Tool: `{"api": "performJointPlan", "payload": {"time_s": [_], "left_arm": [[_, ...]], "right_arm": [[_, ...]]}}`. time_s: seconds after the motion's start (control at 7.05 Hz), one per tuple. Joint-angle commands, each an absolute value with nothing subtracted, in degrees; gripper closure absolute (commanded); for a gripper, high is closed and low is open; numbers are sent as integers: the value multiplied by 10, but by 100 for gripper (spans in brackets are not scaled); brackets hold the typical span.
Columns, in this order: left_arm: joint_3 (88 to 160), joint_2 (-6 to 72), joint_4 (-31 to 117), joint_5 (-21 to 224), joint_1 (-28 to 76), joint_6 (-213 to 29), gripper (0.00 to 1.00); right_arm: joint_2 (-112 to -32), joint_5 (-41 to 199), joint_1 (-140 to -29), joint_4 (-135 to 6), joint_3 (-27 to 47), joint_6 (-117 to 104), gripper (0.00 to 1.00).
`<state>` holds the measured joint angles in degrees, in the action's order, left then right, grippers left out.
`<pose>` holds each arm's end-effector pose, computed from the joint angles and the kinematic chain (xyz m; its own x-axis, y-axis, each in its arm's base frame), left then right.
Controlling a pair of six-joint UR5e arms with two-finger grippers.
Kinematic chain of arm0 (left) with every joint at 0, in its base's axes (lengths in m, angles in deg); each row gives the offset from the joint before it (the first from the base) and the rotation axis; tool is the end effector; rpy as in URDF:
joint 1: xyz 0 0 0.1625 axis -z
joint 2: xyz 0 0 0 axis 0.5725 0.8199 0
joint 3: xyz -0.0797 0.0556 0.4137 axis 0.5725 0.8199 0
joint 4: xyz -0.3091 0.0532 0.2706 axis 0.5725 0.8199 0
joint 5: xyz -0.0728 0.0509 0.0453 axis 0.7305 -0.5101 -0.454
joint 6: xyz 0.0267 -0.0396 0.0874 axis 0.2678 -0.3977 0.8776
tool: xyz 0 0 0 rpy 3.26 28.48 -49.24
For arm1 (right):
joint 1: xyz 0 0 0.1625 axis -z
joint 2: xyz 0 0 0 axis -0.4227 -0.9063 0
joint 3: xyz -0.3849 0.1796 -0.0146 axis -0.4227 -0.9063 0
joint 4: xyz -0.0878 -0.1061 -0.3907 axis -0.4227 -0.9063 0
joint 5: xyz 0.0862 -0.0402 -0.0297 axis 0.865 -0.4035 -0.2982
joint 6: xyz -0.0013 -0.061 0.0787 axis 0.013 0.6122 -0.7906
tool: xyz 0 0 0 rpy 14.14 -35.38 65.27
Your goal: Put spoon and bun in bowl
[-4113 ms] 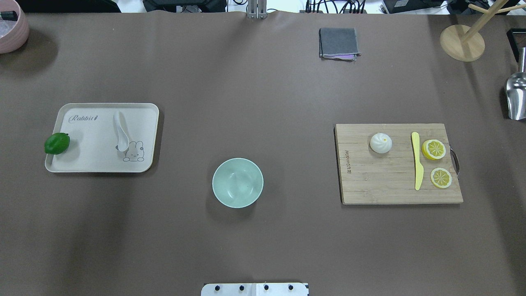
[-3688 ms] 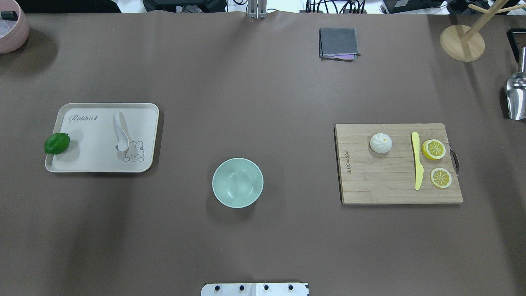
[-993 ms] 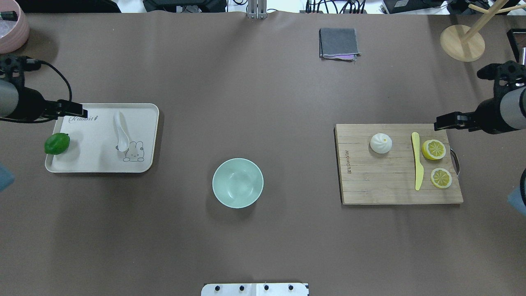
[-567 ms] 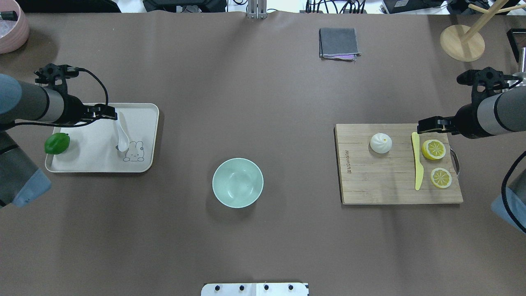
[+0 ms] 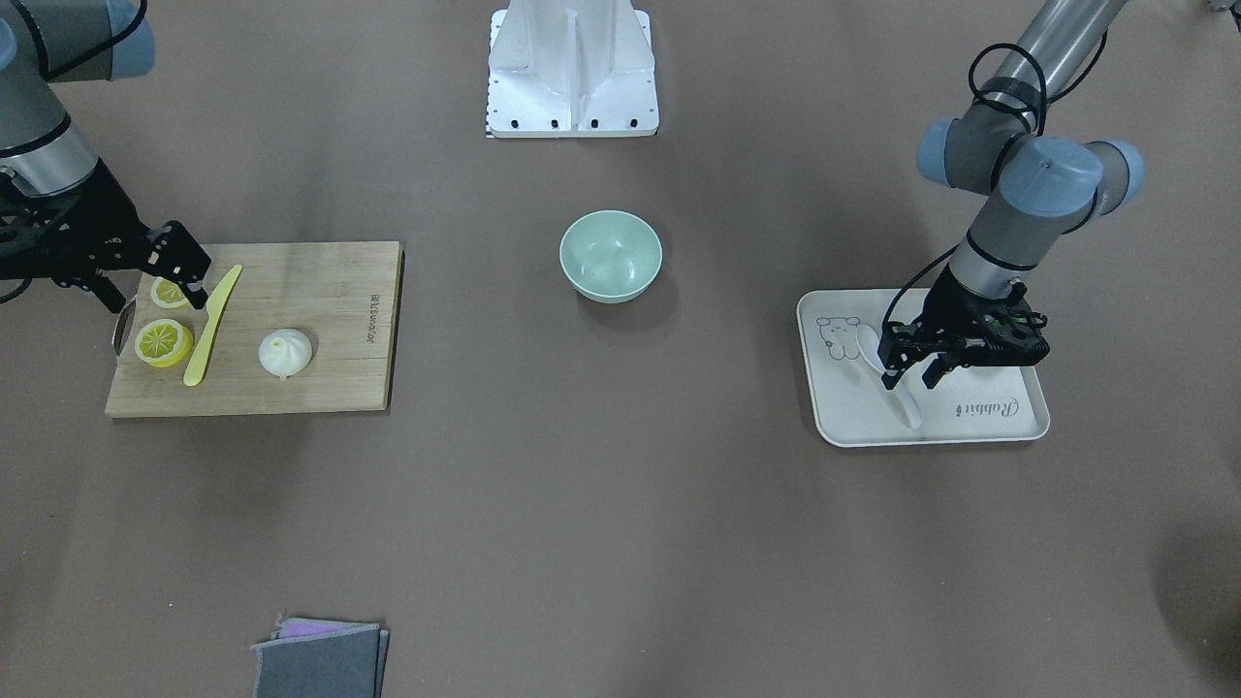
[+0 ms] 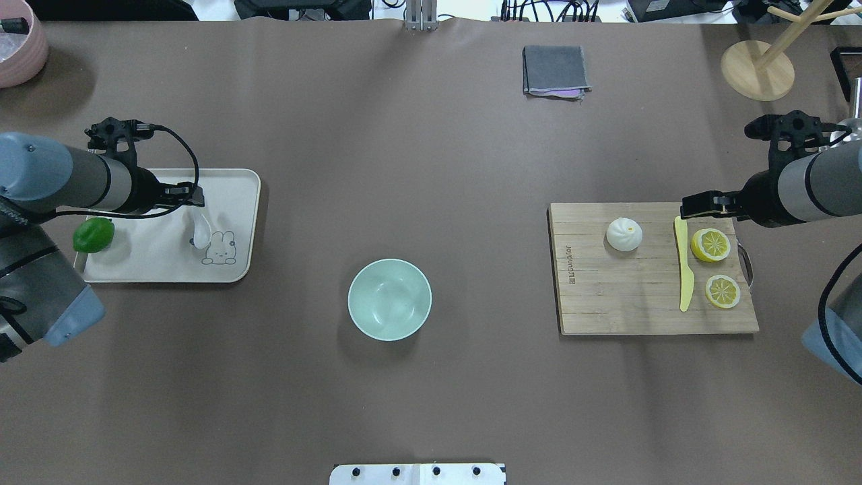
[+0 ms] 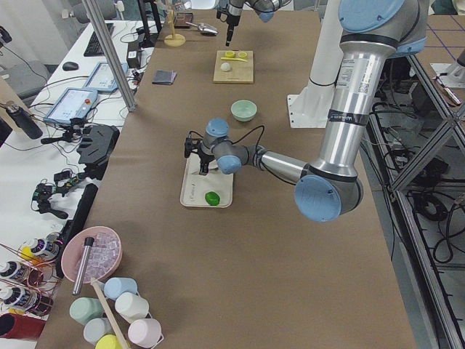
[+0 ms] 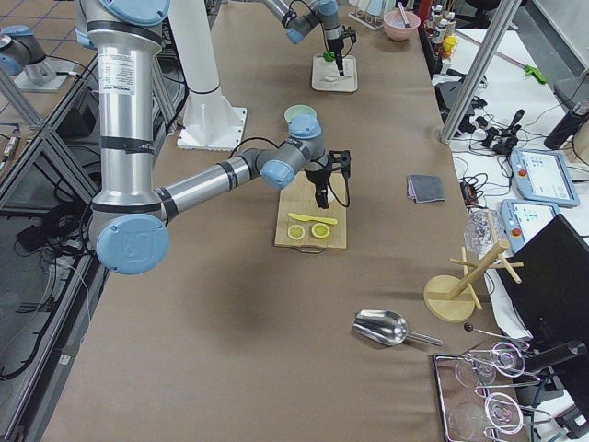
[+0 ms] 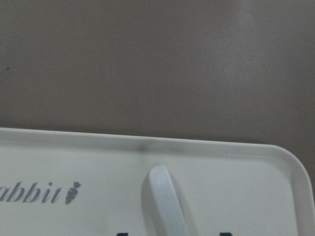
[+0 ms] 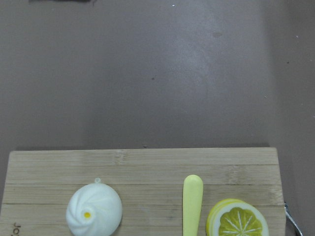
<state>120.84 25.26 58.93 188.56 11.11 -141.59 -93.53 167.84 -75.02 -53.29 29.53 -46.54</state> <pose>0.3509 -0.5104 0.4913 0.6054 -0.0360 -0.7951 0.2737 0.9475 0.1654 -0.2417 -0.4375 0.4412 0.6739 0.0111 0.7387 -0.2037 0.9639 0.1714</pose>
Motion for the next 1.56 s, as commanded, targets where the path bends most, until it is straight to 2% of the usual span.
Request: {"api": "performJointPlan", "payload": {"time_s": [0.0,0.28,0.43,0.99,1.13,1.28,1.42], "left_arm": [[1199,260,590,1878,106,-1417,44],[1200,265,589,1878,106,-1418,87],[1200,268,589,1878,106,-1418,100],[1252,269,583,1883,106,-1433,100],[1252,269,583,1884,106,-1434,97],[1251,268,582,1882,106,-1428,53],[1249,268,582,1879,106,-1426,29]], "right_arm": [[-934,1673,-750,-533,295,-465,2],[-933,1672,-749,-533,295,-465,2],[-933,1672,-749,-534,295,-465,2],[-931,1673,-748,-533,295,-465,1],[-931,1673,-748,-533,295,-465,1],[-931,1673,-748,-533,295,-465,1],[-931,1673,-747,-533,295,-466,1]]}}
